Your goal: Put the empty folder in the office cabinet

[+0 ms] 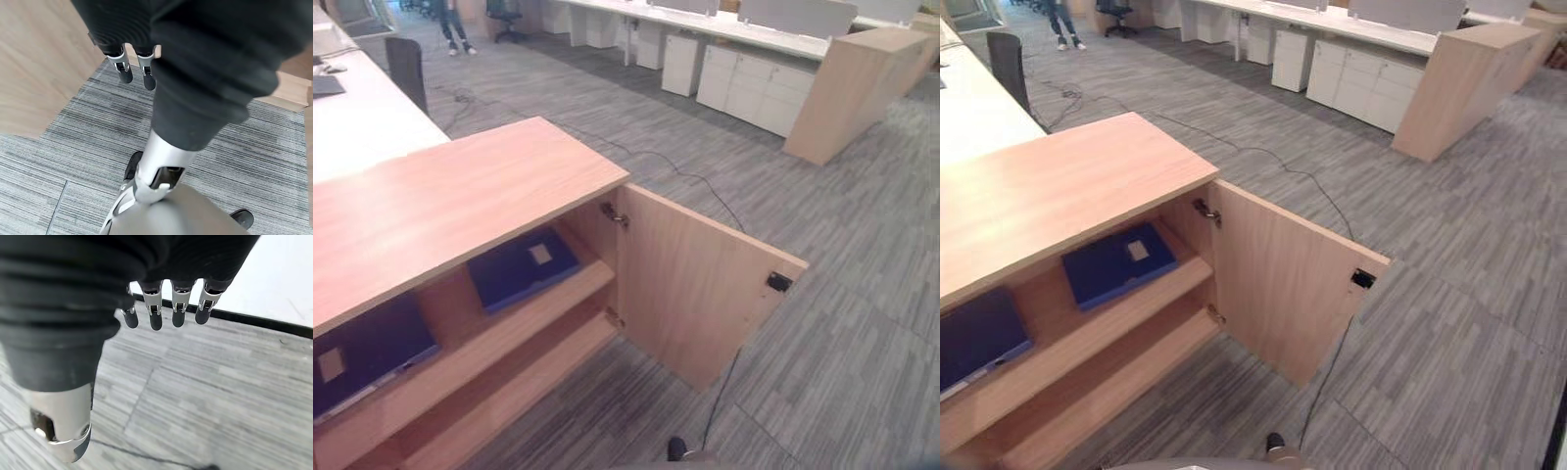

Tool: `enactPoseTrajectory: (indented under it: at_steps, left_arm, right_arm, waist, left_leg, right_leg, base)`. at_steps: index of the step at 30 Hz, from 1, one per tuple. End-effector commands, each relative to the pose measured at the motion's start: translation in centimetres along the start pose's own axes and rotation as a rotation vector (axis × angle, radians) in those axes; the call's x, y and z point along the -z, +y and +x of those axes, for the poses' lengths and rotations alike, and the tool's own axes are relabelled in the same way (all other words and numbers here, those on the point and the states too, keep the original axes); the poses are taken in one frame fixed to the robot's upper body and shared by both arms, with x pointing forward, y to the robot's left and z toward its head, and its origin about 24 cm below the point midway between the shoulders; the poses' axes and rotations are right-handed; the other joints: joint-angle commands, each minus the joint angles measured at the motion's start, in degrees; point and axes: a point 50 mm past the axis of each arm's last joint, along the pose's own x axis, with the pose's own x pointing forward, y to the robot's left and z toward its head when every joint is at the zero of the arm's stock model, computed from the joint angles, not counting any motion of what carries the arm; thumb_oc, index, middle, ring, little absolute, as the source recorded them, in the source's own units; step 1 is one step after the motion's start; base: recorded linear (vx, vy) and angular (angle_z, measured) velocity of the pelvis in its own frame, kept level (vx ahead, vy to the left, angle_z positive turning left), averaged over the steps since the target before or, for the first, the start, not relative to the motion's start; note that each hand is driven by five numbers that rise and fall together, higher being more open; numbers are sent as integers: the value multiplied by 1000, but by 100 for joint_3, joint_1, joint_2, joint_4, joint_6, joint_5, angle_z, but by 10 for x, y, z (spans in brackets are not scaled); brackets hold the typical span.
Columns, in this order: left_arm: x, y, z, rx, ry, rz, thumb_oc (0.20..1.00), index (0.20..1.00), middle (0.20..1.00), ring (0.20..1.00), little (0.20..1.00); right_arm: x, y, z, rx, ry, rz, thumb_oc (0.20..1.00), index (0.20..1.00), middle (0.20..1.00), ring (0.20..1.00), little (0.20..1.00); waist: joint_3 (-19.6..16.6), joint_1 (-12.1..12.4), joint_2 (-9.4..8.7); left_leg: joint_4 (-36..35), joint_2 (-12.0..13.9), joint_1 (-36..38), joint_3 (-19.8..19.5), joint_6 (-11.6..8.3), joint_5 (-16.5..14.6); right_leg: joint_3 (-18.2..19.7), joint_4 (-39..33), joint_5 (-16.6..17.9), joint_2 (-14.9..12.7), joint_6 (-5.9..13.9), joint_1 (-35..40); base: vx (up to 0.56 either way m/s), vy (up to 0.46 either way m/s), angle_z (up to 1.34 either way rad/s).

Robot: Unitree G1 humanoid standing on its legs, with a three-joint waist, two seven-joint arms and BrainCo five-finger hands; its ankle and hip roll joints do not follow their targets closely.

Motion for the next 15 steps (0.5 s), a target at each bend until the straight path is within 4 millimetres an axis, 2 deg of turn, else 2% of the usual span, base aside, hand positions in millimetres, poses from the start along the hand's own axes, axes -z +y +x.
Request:
enactPoseTrajectory:
  at_steps: [1, 4, 9, 12, 14, 15]
  left_arm:
    - [-23, -11, -1, 38, -61, -58, 1000, 1000, 1000, 1000, 1000]
    - [-17, -11, -1, 40, -37, -77, 1000, 1000, 1000, 1000, 1000]
    - [-16, -9, 0, 39, -34, -80, 1000, 1000, 1000, 1000, 1000]
    - [-13, -8, 0, 39, -26, -78, 1000, 1000, 1000, 1000, 1000]
    - [-10, -5, 0, 35, -17, -81, 1000, 1000, 1000, 1000, 1000]
    - [-10, -5, 0, 36, -17, -81, 1000, 1000, 1000, 1000, 1000]
  right_arm:
    - [-31, -5, 1, 50, -102, 54, 1000, 1000, 1000, 1000, 1000]
    - [-29, -8, 0, 55, -122, 17, 1000, 1000, 1000, 1000, 1000]
    - [-24, -6, 0, 49, -119, 3, 1000, 1000, 1000, 1000, 1000]
    - [-33, -7, -1, 52, -161, -2, 1000, 1000, 1000, 1000, 1000]
    - [-60, -11, -6, 61, -284, 5, 1000, 1000, 1000, 1000, 1000]
    - [-60, -11, -6, 62, -284, 5, 1000, 1000, 1000, 1000, 1000]
  waist:
    - [41, -103, -151]
    - [36, -58, -133]
    - [32, 3, -93]
    - [35, 23, -86]
    - [56, 44, -71]
    - [56, 44, -70]
  left_leg:
    - [431, 185, -666, -428, -166, -42]
    - [457, 349, -648, -488, -236, 41]
    - [286, 413, -687, -611, -353, 280]
    - [233, 429, -715, -654, -390, 350]
    - [220, 444, -765, -694, -437, 414]
    - [220, 445, -765, -696, -438, 415]
  right_leg:
    - [62, -356, -572, 56, 332, 541]
    - [4, -402, -704, 239, 222, 669]
    - [-115, -473, -804, 350, 134, 771]
    - [-141, -482, -842, 388, 104, 791]
    - [-153, -486, -892, 422, 68, 804]
    - [-154, -486, -892, 423, 67, 804]
  base:
    - [20, -101, -41]
    - [35, -177, -30]
    - [0, -106, 13]
    - [-16, -61, 17]
    - [-24, -47, 19]
    - [-31, -35, 0]
